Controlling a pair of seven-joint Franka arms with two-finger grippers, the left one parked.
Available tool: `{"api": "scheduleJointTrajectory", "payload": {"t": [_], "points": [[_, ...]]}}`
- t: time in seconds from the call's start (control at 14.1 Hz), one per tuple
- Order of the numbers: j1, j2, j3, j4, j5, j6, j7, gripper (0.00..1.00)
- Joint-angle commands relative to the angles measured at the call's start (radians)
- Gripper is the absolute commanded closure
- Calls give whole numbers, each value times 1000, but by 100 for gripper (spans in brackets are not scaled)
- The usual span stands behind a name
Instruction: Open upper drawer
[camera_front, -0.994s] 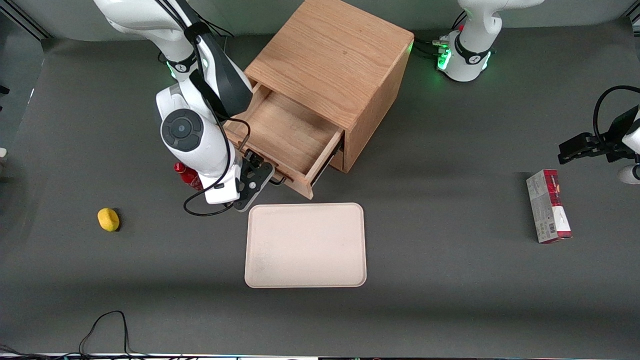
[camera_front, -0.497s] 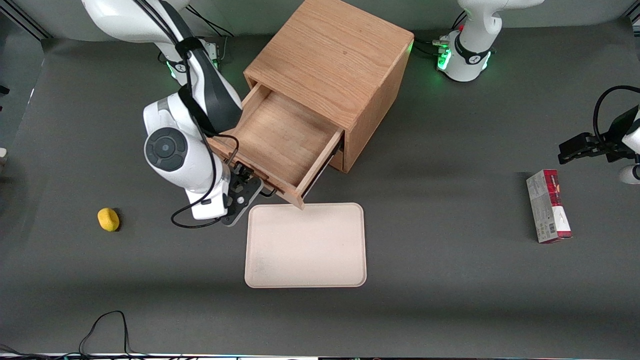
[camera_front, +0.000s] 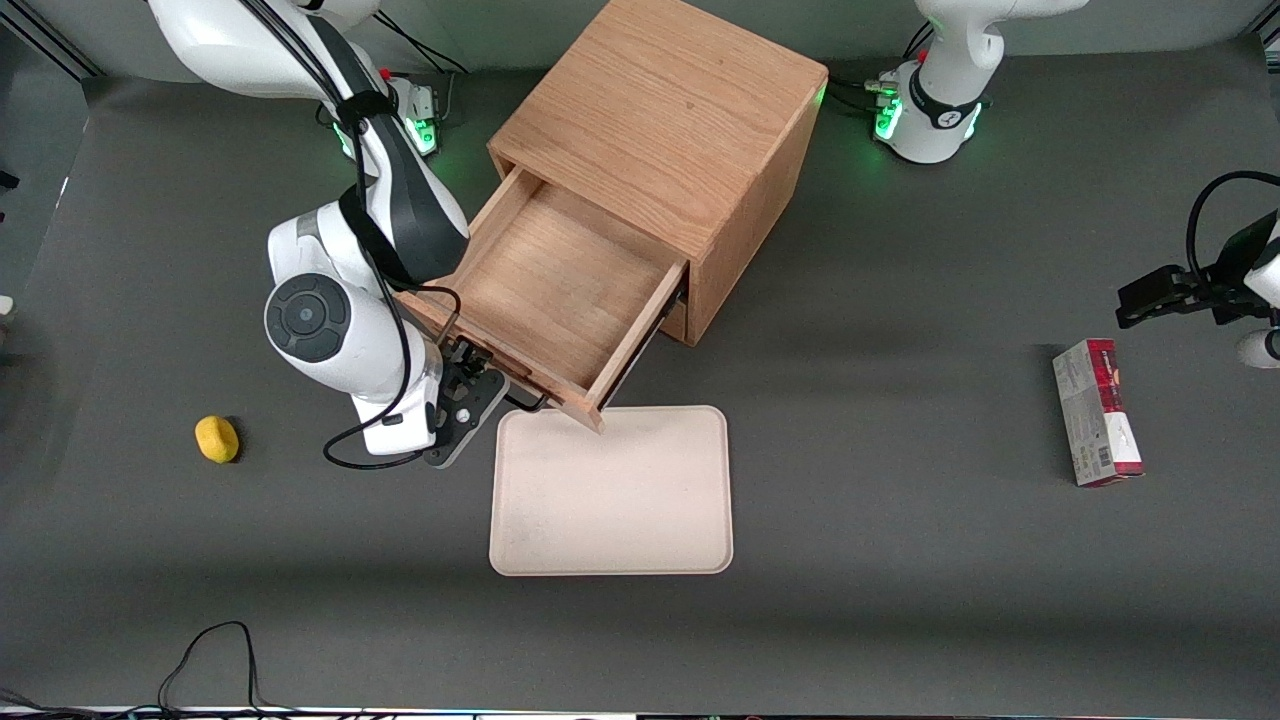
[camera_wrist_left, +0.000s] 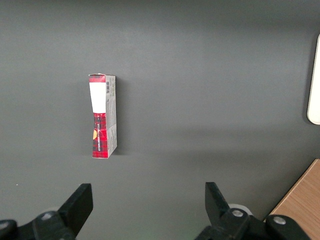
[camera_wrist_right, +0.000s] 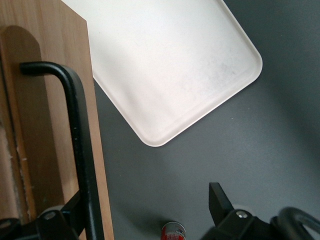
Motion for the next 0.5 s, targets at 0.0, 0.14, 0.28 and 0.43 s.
{"api": "scheduleJointTrajectory", "payload": {"t": [0.0, 0.14, 0.28, 0.43], "points": [[-5, 9, 1, 91, 2, -69, -3, 0], [-8, -5, -4, 170, 0, -140, 28, 0], [-6, -33, -38, 229, -1, -207, 71, 0], [-6, -66, -71, 263, -6, -262, 92, 0]]}}
